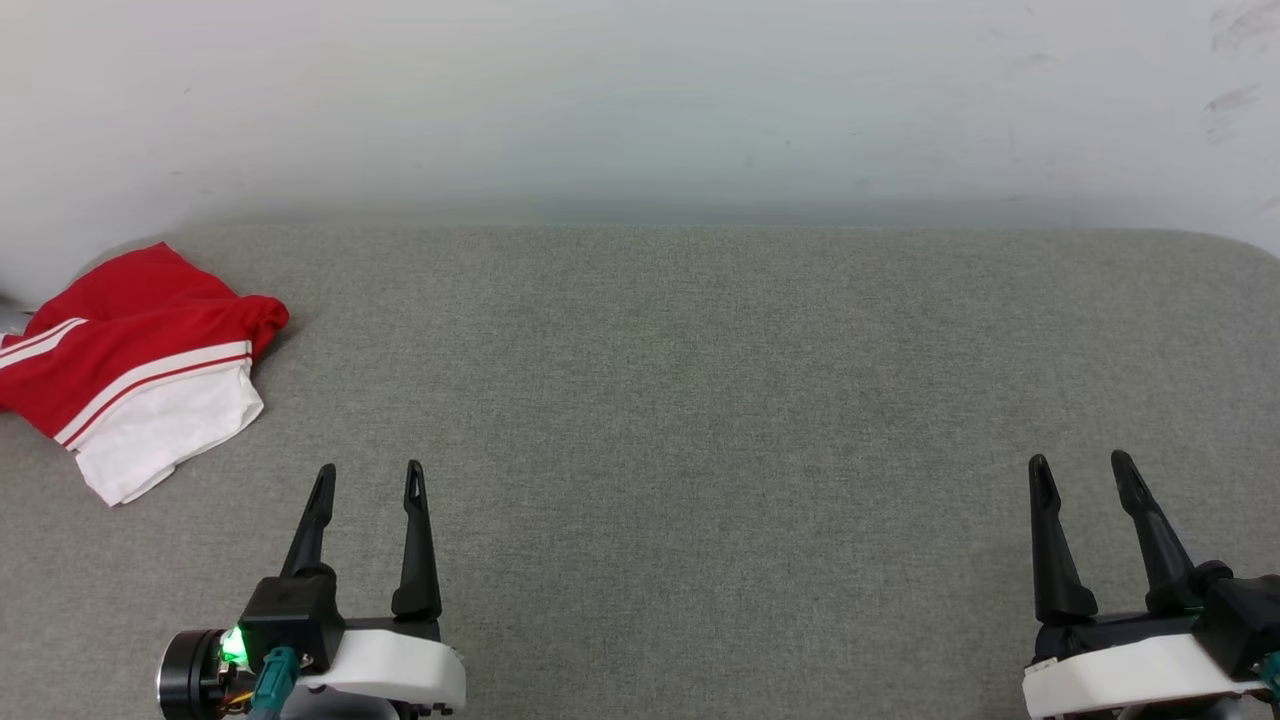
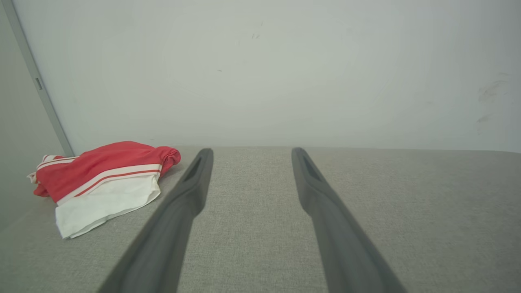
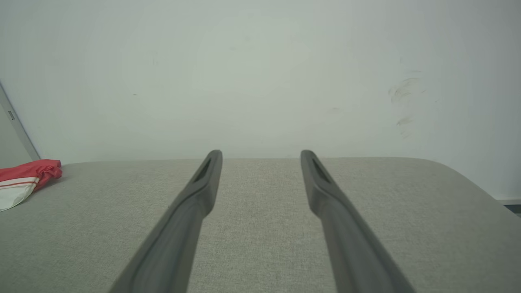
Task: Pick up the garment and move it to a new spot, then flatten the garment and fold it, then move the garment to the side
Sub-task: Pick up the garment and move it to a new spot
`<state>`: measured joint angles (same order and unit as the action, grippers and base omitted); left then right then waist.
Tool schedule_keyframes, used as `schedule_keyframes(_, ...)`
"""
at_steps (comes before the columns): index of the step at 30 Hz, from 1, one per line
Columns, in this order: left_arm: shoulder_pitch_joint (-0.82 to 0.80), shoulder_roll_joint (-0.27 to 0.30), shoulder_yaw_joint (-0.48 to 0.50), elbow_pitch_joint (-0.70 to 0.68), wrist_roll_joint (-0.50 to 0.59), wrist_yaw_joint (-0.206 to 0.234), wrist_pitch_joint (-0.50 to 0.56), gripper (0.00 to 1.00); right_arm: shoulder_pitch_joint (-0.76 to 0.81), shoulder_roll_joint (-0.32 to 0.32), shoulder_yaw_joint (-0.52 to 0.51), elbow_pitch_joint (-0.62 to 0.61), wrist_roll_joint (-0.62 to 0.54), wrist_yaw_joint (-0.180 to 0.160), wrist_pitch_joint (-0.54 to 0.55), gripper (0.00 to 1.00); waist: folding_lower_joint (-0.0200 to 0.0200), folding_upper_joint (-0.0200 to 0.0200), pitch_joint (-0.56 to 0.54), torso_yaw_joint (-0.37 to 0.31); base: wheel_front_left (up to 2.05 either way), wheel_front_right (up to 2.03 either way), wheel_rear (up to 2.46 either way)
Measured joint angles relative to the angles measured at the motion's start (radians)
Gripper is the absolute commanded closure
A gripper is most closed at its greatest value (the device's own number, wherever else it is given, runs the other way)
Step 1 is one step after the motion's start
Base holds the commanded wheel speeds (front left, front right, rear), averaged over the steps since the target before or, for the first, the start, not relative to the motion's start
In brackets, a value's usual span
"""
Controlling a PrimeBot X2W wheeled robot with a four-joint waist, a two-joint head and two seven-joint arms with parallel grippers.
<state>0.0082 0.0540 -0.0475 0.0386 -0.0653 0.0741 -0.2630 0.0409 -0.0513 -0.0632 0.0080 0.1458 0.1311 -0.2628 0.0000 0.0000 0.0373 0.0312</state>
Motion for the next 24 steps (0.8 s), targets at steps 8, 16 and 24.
schedule_keyframes(8, 0.000, -0.002, 0.010, 0.028, -0.007, -0.005, 0.000, 0.00, 0.000, 0.000, 0.002, 0.013, 0.007, 0.000, 0.000, 0.00, 0.0000, 0.0000, -0.005, 0.001, 0.00, 0.00, 0.00)
schedule_keyframes(16, 0.000, -0.002, 0.010, 0.044, -0.016, -0.004, 0.000, 0.00, 0.000, 0.000, 0.009, 0.025, 0.010, 0.000, 0.000, 0.00, 0.0000, 0.0000, -0.007, 0.001, 0.00, 0.00, 0.00)
schedule_keyframes(24, -0.004, -0.002, 0.004, 0.048, -0.018, -0.003, 0.000, 0.00, 0.000, 0.000, 0.010, 0.028, 0.011, 0.000, 0.000, 0.00, 0.0000, 0.0000, -0.005, 0.005, 0.00, 0.00, 0.00)
